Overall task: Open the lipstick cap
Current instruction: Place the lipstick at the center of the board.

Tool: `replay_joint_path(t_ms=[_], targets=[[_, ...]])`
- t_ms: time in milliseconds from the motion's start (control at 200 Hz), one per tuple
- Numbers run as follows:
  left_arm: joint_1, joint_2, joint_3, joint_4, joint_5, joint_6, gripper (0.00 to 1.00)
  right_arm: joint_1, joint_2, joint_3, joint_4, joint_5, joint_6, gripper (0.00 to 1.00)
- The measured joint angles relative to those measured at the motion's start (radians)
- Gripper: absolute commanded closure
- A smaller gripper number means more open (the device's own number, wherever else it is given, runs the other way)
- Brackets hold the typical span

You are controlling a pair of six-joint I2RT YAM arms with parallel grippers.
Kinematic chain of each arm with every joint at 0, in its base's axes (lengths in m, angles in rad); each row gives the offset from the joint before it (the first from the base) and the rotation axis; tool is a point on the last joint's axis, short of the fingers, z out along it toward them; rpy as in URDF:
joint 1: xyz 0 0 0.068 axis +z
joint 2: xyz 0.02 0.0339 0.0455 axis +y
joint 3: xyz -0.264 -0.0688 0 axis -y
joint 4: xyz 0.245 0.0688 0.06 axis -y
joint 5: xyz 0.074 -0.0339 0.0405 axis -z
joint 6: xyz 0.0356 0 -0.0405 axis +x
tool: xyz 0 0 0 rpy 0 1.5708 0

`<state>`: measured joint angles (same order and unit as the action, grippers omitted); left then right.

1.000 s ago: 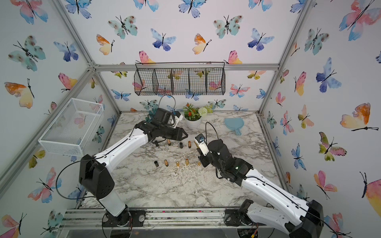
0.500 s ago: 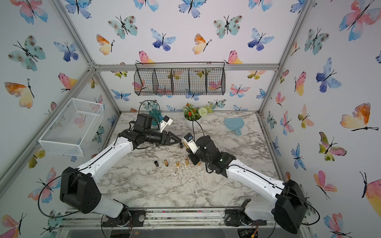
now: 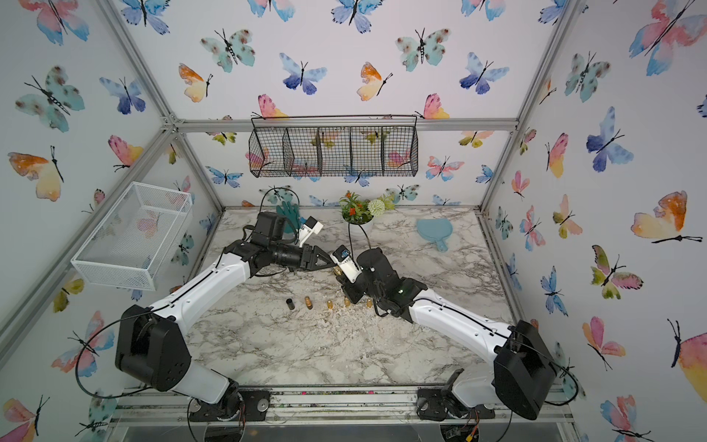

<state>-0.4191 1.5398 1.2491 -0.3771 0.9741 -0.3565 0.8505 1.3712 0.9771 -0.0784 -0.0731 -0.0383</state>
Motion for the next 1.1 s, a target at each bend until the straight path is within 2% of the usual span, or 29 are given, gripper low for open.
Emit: replay_joint_path(t_ms=[175, 626, 661, 746, 816, 1101], targets=[[-0.004, 0.037, 0.002, -0.002, 0.012, 0.012, 0.63, 0.000, 0.001, 0.000, 0.010, -0.010, -0.007, 0.92], [-0.015, 0.059, 0.037, -0.041, 0.011, 0.042, 0.93, 0.000, 0.006, 0.006, 0.003, -0.005, -0.022, 0.90], [-0.015, 0.062, 0.042, -0.043, 0.013, 0.042, 0.94, 0.000, 0.006, 0.008, 0.001, -0.002, -0.024, 0.87], [-0.015, 0.071, 0.051, -0.047, 0.015, 0.045, 0.94, 0.000, 0.006, 0.009, -0.001, 0.010, -0.029, 0.65], [-0.015, 0.072, 0.053, -0.051, 0.015, 0.046, 0.95, 0.000, 0.007, 0.013, -0.007, 0.027, -0.040, 0.55], [-0.007, 0.072, 0.089, -0.057, 0.002, 0.034, 0.96, 0.000, -0.016, 0.028, -0.054, 0.111, -0.041, 0.53]])
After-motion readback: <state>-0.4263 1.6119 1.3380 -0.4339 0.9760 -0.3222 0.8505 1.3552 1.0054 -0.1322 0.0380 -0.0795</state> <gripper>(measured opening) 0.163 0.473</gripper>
